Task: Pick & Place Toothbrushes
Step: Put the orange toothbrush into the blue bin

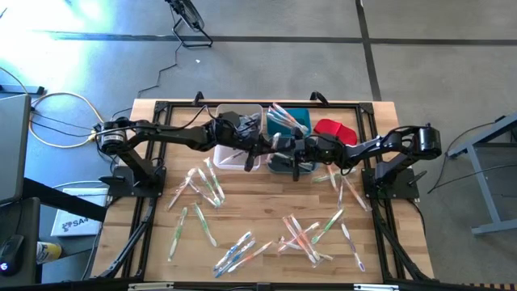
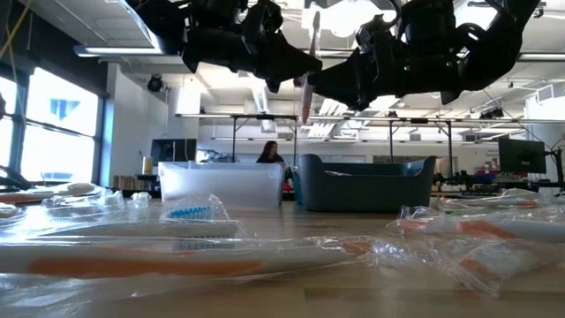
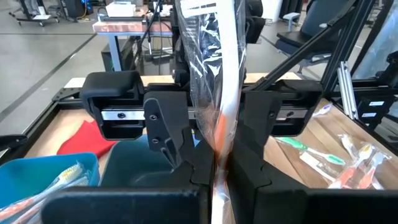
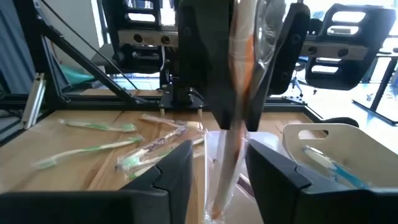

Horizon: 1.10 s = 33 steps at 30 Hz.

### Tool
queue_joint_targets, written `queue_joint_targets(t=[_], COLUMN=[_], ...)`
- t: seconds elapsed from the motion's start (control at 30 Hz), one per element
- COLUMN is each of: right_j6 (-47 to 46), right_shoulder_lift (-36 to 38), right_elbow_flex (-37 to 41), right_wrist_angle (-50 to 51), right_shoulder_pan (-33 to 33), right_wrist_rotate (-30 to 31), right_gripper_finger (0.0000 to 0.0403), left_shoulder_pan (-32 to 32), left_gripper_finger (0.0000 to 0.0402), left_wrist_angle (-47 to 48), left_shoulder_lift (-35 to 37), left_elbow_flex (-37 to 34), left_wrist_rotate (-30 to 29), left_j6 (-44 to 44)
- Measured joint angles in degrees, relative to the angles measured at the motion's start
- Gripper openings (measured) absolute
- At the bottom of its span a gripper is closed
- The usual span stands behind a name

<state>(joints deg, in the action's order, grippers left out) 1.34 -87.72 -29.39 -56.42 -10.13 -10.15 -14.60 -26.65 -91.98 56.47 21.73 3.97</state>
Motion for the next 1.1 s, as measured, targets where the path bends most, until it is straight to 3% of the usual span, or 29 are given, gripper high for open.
queue_joint_targets(t=[0.33, 1.1], right_j6=[0.00, 0.00], right_shoulder_lift=[0.00, 0.00], right_elbow_flex=[0.00, 0.00], right_wrist_angle=[-1.11, -1.31], right_shoulder_pan=[0.04, 0.07], right_wrist_rotate=[-0.59, -0.55], right_gripper_finger=[0.0104, 0.0101], left_shoulder_pan=[0.46, 1.23], left_gripper_finger=[0.0019, 0.0019], left_wrist_angle=[-0.37, -2.26], left_shoulder_lift=[-0.02, -0.14], left_elbow_flex=[0.00, 0.00], left_wrist_rotate=[1.10, 1.21], left_j6=[0.10, 0.29])
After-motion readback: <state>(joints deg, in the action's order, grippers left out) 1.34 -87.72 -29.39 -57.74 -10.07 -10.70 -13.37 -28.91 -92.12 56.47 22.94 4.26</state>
